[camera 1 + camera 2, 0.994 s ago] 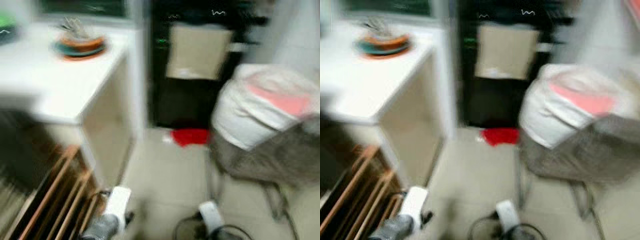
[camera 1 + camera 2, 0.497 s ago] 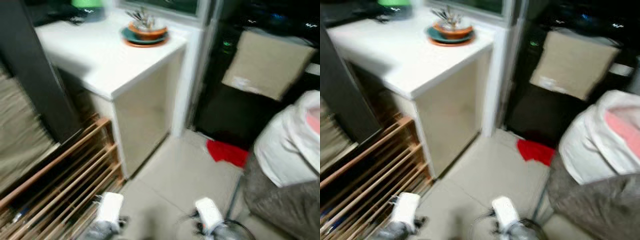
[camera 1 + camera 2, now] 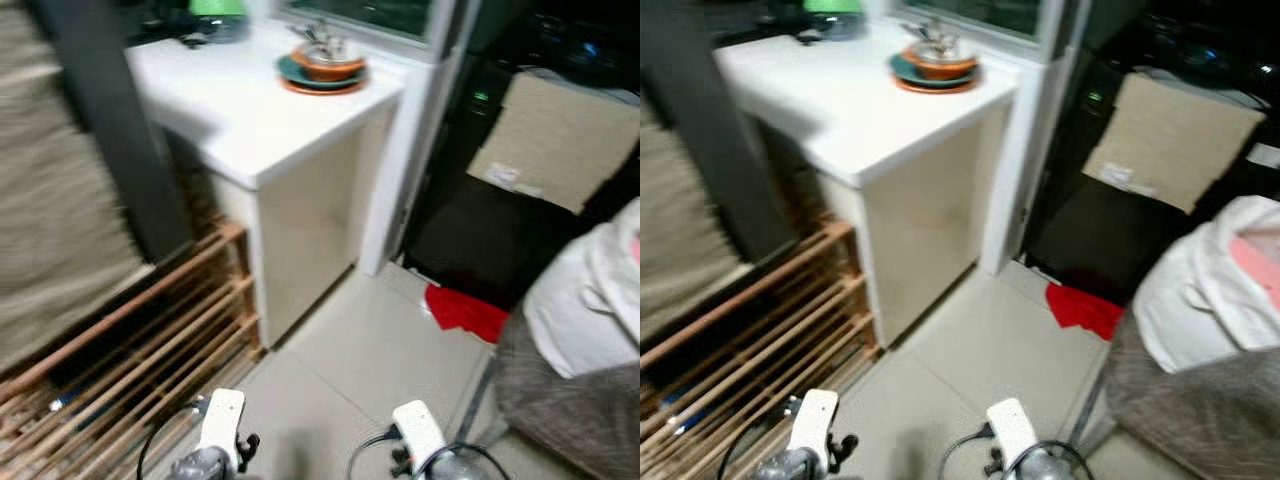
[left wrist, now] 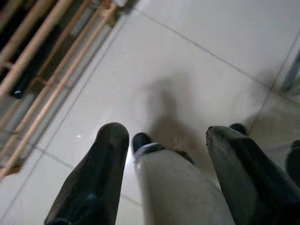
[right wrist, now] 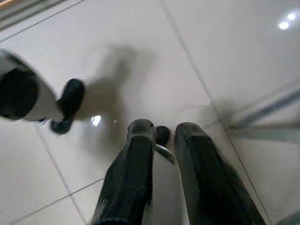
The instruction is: Clothes washing
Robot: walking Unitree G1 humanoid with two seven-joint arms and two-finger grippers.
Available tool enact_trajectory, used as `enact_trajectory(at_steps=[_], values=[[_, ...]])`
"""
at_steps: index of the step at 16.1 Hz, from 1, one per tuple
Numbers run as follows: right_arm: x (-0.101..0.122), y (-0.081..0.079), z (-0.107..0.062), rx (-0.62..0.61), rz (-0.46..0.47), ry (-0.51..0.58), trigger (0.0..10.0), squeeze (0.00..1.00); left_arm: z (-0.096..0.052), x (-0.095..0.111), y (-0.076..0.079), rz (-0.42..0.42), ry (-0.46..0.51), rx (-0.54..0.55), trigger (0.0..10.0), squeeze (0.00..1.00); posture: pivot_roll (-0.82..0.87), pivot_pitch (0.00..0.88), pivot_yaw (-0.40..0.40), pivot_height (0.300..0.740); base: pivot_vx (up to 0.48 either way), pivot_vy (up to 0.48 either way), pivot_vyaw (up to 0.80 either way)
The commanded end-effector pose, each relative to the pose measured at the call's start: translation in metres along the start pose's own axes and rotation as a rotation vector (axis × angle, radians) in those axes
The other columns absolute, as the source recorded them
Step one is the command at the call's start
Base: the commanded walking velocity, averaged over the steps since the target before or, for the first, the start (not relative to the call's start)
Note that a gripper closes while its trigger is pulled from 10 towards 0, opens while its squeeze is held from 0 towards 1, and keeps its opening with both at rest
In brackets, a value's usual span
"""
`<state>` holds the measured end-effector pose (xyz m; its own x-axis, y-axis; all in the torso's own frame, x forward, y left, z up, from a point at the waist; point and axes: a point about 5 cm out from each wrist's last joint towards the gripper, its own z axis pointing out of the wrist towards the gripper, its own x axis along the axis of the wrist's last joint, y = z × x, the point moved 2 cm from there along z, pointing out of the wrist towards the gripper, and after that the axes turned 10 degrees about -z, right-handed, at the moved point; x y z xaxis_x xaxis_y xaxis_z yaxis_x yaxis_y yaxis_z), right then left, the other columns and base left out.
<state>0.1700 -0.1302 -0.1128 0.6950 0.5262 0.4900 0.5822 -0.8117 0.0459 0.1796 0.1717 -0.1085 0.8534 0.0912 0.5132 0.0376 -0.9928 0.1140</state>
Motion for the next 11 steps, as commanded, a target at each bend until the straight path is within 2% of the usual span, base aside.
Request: enact_trajectory(at_steps=[1, 3, 5, 6, 9, 11], values=[[0.005, 0.003, 0.0, -0.004, -0.013, 0.012, 10.0, 0.0, 0.001, 0.009, 0.003, 0.002, 0.026, -0.006, 10.0, 0.0, -0.05, 0.026, -0.029, 0.74, 0.0, 0.48, 0.8], [0.006, 0.003, 0.0, 0.0, -0.022, 0.015, 10.0, 0.0, 0.001, 0.01, 0.002, 0.001, 0.031, -0.007, 10.0, 0.0, -0.05, 0.025, -0.029, 0.74, 0.0, 0.459, 0.8], [0.006, 0.006, 0.0, -0.03, -0.026, 0.01, 10.0, 0.0, 0.001, 0.012, 0.003, 0.032, 0.036, -0.017, 10.0, 0.0, -0.05, 0.027, -0.031, 0.74, 0.0, 0.0, 0.6], [0.003, 0.009, -0.001, -0.058, 0.017, 0.002, 10.0, 0.0, 0.001, 0.013, 0.003, 0.054, 0.04, -0.011, 10.0, 0.0, -0.06, 0.028, -0.031, 0.74, 0.0, -0.48, 0.0], [0.005, 0.013, -0.001, -0.055, 0.014, 0.016, 10.0, 0.0, 0.002, 0.013, 0.004, 0.045, 0.041, -0.015, 10.0, 0.0, -0.06, 0.028, -0.032, 0.74, 0.0, -0.48, 0.0], [0.007, 0.015, -0.001, -0.062, 0.009, 0.023, 10.0, 0.0, 0.001, 0.012, 0.003, 0.024, 0.043, -0.002, 10.0, 0.0, -0.06, 0.028, -0.033, 0.74, 0.0, 0.0, 0.0]])
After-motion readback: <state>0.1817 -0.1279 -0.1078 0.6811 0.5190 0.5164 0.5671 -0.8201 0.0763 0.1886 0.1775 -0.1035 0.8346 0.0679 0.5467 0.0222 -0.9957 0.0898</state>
